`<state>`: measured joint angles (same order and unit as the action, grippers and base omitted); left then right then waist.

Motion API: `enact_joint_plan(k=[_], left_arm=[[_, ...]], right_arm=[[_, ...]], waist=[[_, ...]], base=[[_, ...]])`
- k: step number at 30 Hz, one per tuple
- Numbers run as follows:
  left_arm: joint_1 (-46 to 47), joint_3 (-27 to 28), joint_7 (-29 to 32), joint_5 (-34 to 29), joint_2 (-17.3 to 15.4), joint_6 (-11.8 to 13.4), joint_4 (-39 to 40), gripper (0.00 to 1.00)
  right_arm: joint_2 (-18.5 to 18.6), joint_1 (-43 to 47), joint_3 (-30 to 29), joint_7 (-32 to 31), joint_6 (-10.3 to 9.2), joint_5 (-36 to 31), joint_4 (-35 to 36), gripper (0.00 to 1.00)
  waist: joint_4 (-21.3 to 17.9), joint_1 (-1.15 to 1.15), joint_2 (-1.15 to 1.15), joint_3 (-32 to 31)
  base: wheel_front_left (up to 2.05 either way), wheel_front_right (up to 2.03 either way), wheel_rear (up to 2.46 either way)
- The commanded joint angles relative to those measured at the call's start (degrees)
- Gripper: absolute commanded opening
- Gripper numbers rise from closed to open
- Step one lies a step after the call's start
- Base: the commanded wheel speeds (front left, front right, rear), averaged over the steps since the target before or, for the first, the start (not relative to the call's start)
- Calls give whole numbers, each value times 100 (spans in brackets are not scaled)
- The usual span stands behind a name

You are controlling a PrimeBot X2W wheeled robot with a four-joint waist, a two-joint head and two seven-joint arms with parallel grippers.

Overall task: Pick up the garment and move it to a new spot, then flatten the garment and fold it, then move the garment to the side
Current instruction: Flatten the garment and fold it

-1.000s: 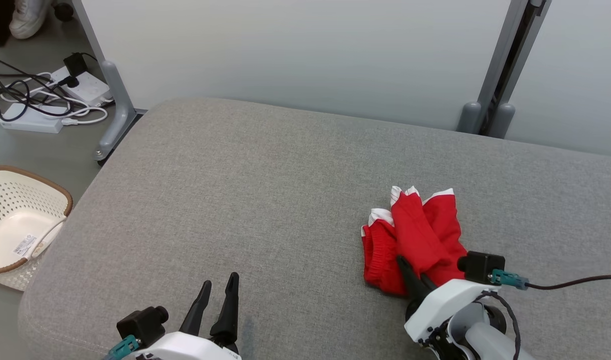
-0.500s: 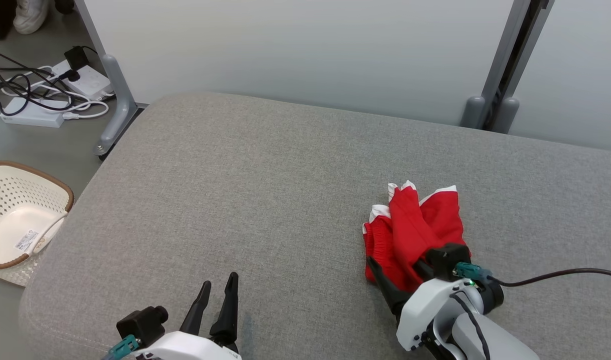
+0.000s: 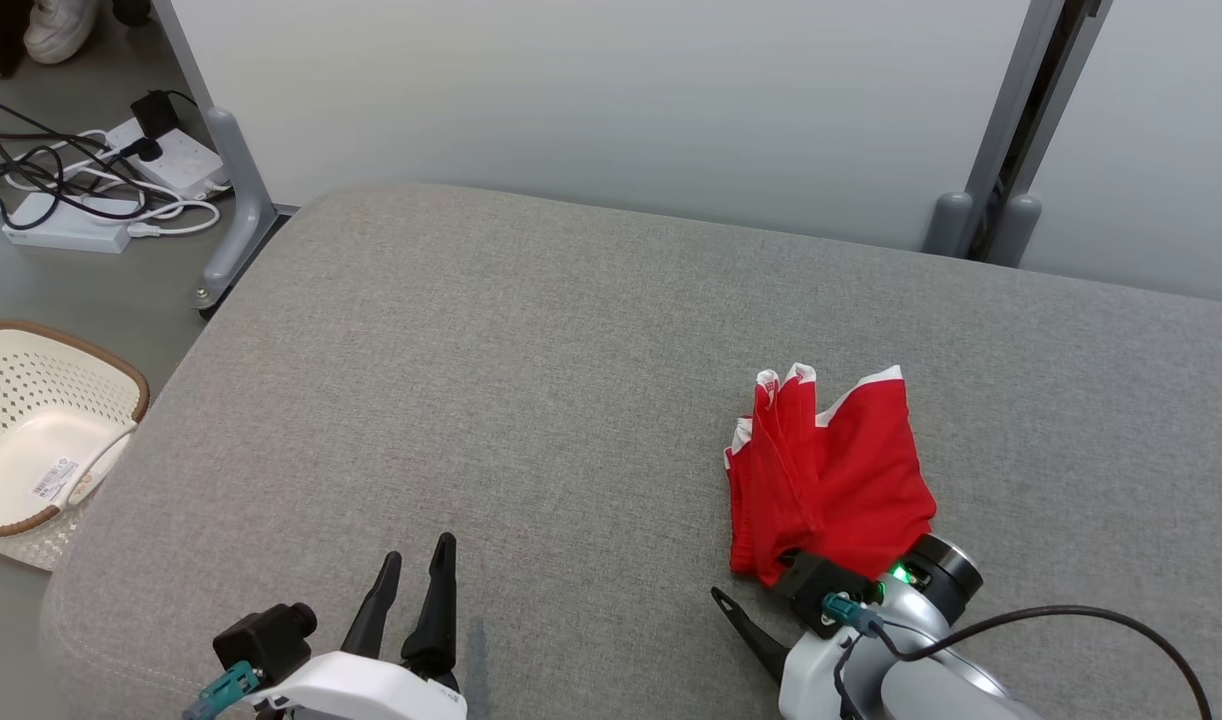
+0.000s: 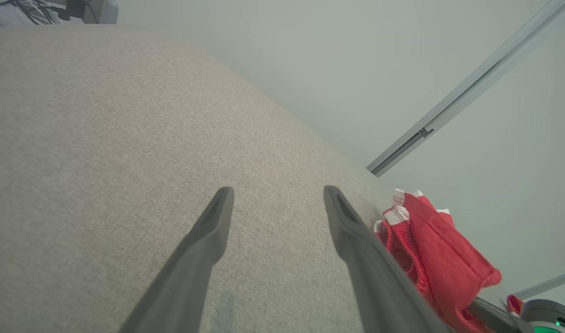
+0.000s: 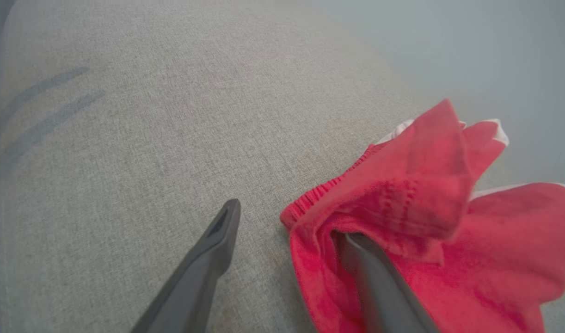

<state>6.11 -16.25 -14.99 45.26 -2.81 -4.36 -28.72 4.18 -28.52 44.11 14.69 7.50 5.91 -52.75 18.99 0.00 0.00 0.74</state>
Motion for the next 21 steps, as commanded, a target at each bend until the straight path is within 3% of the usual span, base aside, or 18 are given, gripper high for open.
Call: enact_joint_plan(k=[1,9,18,21], left_arm=[[44,28,-15,-49,-25,-16,-16,100],[-11,-2,-15,15,-26,-33,-13,100],[10,10,-15,41,-25,-27,1,100],[13,-14,-15,60,-26,-32,-7,100]], right_arm=[[2,30,-6,5,-2,-121,-27,100],[-34,-22,-307,-24,-2,-840,110,100],[-91,261,-1414,-236,-2,-1631,684,100],[-119,429,-1336,-211,-2,-1751,875,100]], waist=[[-3,0,0,-3],[-78,0,0,8],[-162,0,0,8],[-173,0,0,6]], base=[[0,0,0],[0,0,0],[0,0,0],[0,0,0]])
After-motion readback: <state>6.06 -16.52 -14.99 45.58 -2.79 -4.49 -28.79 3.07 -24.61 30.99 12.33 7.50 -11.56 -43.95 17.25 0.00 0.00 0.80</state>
